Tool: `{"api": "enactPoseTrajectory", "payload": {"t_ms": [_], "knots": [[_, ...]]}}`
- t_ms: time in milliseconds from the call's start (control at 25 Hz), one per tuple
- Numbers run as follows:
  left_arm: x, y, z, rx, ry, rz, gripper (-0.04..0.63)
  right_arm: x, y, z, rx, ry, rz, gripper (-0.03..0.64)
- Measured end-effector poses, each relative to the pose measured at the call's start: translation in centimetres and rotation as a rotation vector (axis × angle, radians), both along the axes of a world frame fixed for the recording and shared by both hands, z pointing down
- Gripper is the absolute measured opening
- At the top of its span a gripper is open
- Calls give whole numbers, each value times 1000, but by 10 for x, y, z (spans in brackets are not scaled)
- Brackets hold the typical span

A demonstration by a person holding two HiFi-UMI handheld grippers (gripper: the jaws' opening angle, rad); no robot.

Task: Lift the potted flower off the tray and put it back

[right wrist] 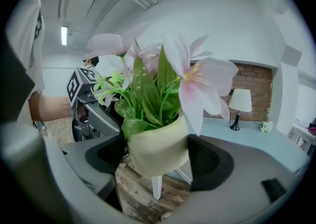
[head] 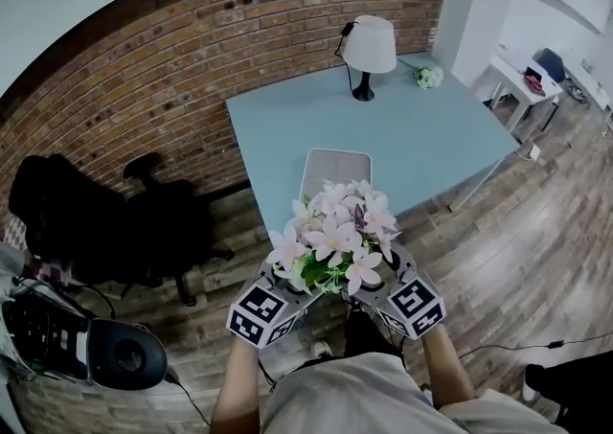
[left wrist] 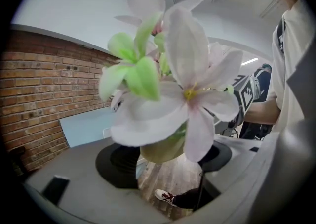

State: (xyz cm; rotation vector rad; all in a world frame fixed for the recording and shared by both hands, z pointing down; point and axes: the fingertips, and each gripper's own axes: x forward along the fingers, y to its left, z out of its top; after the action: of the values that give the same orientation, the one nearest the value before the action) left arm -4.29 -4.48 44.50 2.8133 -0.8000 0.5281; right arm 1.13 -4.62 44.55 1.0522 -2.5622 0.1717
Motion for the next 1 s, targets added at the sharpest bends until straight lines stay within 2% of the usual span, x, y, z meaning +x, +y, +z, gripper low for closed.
{"api": "enactPoseTrajectory", "payload": {"t_ms": [560, 1000], "knots": [[5, 15, -9, -13, 10, 7, 354, 6, 15, -10, -1, -14, 9, 422], [7, 7, 7, -25, 5, 12, 354, 8, 8, 6, -11, -6, 14, 422]]}}
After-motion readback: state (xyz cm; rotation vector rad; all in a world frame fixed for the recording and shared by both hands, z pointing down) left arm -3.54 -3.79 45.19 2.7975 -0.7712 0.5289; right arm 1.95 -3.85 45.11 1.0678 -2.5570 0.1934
